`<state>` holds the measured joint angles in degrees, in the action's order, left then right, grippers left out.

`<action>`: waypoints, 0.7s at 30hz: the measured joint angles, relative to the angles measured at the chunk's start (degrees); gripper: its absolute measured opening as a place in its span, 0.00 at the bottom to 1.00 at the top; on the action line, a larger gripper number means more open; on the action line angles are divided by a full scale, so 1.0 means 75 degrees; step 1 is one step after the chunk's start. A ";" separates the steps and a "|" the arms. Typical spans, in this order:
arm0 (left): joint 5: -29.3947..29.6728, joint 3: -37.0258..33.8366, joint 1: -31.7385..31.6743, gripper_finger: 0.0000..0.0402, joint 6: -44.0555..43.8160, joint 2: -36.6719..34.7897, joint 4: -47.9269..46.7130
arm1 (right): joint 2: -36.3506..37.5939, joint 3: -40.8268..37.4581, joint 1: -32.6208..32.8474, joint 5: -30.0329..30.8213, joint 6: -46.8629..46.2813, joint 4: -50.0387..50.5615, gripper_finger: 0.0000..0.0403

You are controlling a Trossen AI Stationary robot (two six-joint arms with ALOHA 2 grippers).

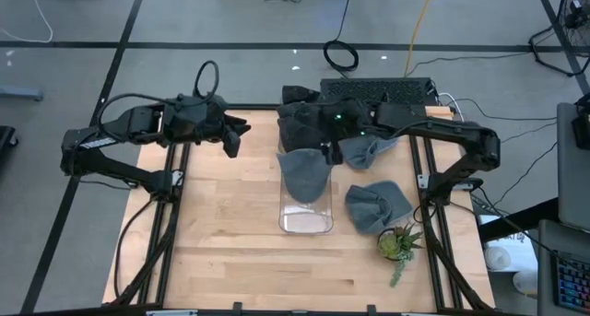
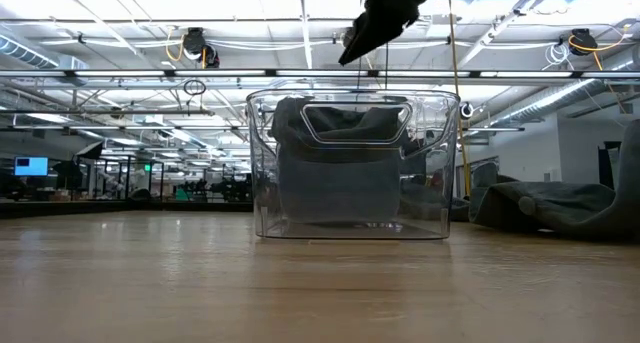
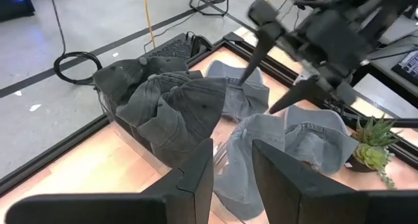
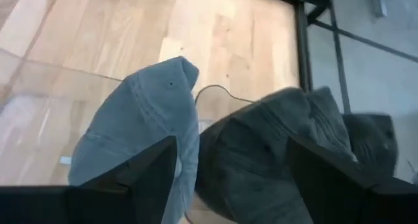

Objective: Pick & Place hat
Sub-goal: Put the top blue cap into the bottom transparent bin

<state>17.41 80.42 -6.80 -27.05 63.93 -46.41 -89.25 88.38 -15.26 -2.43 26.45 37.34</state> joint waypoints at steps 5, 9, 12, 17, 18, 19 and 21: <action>-0.0067 0.0000 -0.0057 0.28 -0.0011 -0.0001 0.0008 | 0.0305 0.0013 0.0007 0.0655 -0.0919 -0.0028 0.68; -0.0118 0.0000 -0.0071 0.28 0.0011 0.0001 0.0009 | 0.0483 0.0329 0.0089 0.1011 -0.1415 0.0189 0.68; -0.0123 0.0000 -0.0071 0.28 -0.0003 0.0001 0.0009 | 0.0487 0.0798 0.0289 0.1586 -0.1655 0.0299 0.69; -0.0123 0.0000 -0.0071 0.28 0.0000 -0.0001 0.0008 | 0.0481 0.1757 0.0663 0.2323 -0.2045 0.0662 0.70; -0.0123 0.0000 -0.0071 0.28 0.0000 -0.0001 0.0009 | 0.0464 0.1913 0.0732 0.2496 -0.2148 0.0708 0.70; -0.0123 0.0000 -0.0071 0.28 0.0000 0.0000 0.0006 | 0.0452 0.2061 0.0797 0.2657 -0.2262 0.0760 0.70; -0.0126 0.0000 -0.0071 0.28 0.0000 -0.0001 0.0006 | 0.0432 0.2343 0.0915 0.3001 -0.2511 0.1083 0.70</action>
<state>16.47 80.42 -7.33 -27.05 63.92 -46.37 -86.01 105.95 -8.40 20.08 7.61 45.46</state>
